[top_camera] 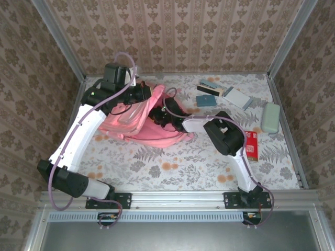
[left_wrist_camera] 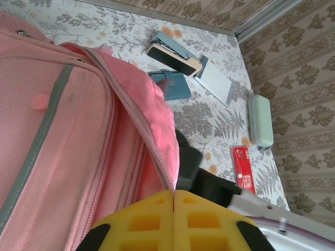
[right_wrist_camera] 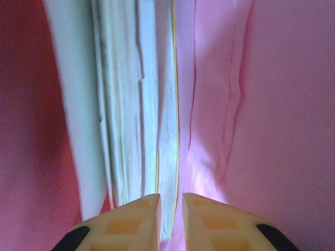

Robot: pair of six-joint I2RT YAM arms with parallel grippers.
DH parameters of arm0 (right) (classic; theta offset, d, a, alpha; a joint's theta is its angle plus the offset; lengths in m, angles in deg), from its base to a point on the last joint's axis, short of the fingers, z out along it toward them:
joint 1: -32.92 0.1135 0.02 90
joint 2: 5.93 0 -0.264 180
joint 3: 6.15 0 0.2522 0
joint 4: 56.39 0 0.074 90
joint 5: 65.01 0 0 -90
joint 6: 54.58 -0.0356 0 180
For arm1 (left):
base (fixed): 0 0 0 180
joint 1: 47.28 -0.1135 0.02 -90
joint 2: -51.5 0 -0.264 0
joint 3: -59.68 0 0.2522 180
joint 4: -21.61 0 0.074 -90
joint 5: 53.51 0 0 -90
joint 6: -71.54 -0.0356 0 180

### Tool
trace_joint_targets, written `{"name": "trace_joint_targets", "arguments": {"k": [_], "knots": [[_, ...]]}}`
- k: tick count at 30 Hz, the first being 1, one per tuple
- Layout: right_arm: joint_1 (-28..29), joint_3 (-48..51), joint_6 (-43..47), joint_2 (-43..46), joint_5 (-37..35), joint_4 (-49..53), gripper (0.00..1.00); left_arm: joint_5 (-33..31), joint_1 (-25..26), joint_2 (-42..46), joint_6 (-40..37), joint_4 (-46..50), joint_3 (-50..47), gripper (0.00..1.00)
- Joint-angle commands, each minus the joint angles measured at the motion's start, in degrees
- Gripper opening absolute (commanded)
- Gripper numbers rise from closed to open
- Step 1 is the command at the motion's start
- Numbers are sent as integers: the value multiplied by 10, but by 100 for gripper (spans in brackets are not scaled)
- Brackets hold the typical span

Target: Pack the student bag

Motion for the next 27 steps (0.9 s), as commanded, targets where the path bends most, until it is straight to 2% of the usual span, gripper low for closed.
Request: {"name": "trace_joint_targets", "arguments": {"k": [1, 6, 11, 18, 21, 23, 25, 27], "knots": [[-15, 37, 62, 95, -8, 29, 23, 21, -18, 28, -1, -48, -6, 0], [-27, 107, 133, 205, -32, 103, 29, 33, -36, 34, -2, -57, -21, 0], [-44, 159, 221, 328, -89, 228, 36, 44, -49, 40, 0, -64, -30, 0], [-101, 232, 332, 477, -215, 345, 51, 51, -55, 49, 8, -79, -47, 0], [-152, 250, 361, 510, -244, 376, 68, 53, -55, 51, 7, -80, -51, 0], [-192, 256, 375, 516, -237, 384, 74, 52, -54, 52, 7, -81, -53, 0], [-241, 253, 377, 507, -230, 399, 99, 53, -55, 53, 6, -81, -54, 0], [-279, 247, 385, 492, -204, 397, 100, 54, -55, 53, 6, -81, -54, 0]]}}
